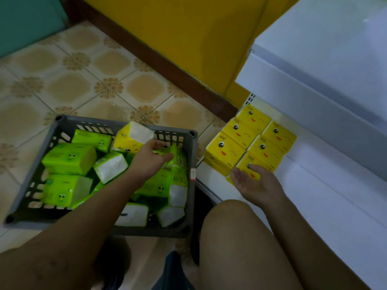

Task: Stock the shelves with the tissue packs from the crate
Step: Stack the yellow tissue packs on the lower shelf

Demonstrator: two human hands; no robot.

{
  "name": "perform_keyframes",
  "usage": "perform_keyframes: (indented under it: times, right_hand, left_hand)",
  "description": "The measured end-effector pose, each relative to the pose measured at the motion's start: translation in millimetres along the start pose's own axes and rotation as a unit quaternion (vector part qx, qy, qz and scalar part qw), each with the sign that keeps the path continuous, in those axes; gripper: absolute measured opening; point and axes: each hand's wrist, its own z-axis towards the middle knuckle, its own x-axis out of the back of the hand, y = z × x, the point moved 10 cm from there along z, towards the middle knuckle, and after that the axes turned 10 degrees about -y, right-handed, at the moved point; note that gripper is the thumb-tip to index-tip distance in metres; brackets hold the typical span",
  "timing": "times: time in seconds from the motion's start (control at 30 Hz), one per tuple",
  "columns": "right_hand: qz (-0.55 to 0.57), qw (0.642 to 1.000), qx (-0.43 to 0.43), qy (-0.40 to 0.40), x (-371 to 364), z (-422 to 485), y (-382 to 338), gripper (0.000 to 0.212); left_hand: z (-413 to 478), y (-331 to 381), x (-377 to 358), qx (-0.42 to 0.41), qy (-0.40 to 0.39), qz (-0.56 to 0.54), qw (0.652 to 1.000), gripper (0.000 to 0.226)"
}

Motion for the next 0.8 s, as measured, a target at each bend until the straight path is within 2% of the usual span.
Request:
perform_keyframes:
  times: [0.1,0.23,0.33,0.4,0.43,0.47,0.57,0.6,0.63,0.73,0.8]
  right_hand:
    - [-0.168,0.982,-0.041,-0.08,-80.9,-3.0,17.7,0.011]
    - [-0.36,0.917,-0.061,-0.162,-176.6,4.2,59.1,0.006]
    - [-0.447,0.872,-0.074,-0.183,-224.6,12.0,103.9,0.006]
    - [-0.485,0.854,-0.045,-0.186,-236.9,23.3,126.2,0.002]
    - [-0.517,0.838,-0.02,-0.172,-235.6,30.8,132.2,0.008]
    - [-0.57,0.807,0.005,-0.152,-231.2,39.0,135.8,0.016]
    - [-0.749,0.644,0.07,-0.137,-228.9,54.8,139.6,0.036]
    - [-0.775,0.61,0.082,-0.145,-230.7,58.1,139.4,0.04]
    - [-0.787,0.592,0.088,-0.148,-231.8,61.6,137.5,0.04]
    - [-0.8,0.578,0.092,-0.133,-228.9,70.4,127.8,0.03]
    - [-0.816,0.56,0.075,-0.124,-223.7,71.9,124.7,0.032]
  left_hand:
    - [3.9,-4.4,26.6,0.005,0.038,0.01,0.999,0.042]
    - [10.9,-11.2,65.4,0.003,0.1,0.208,0.973,0.054]
    - [21.0,-31.7,90.7,0.025,0.136,0.27,0.953,0.063]
    - [30.8,-41.8,103.0,0.026,0.145,0.29,0.946,0.07]
    - [37.4,-44.8,107.4,0.019,0.137,0.299,0.944,0.074]
    - [44.6,-47.1,111.9,0.01,0.127,0.308,0.943,0.078]
    - [65.4,-47.5,123.0,-0.02,0.099,0.348,0.932,0.097]
    - [71.7,-47.2,125.0,-0.029,0.092,0.352,0.931,0.102]
    - [77.2,-47.0,125.6,-0.035,0.085,0.351,0.932,0.105]
    - [91.2,-53.0,115.4,-0.04,0.038,0.367,0.929,0.113]
    - [96.1,-58.3,108.8,-0.024,0.015,0.397,0.917,0.115]
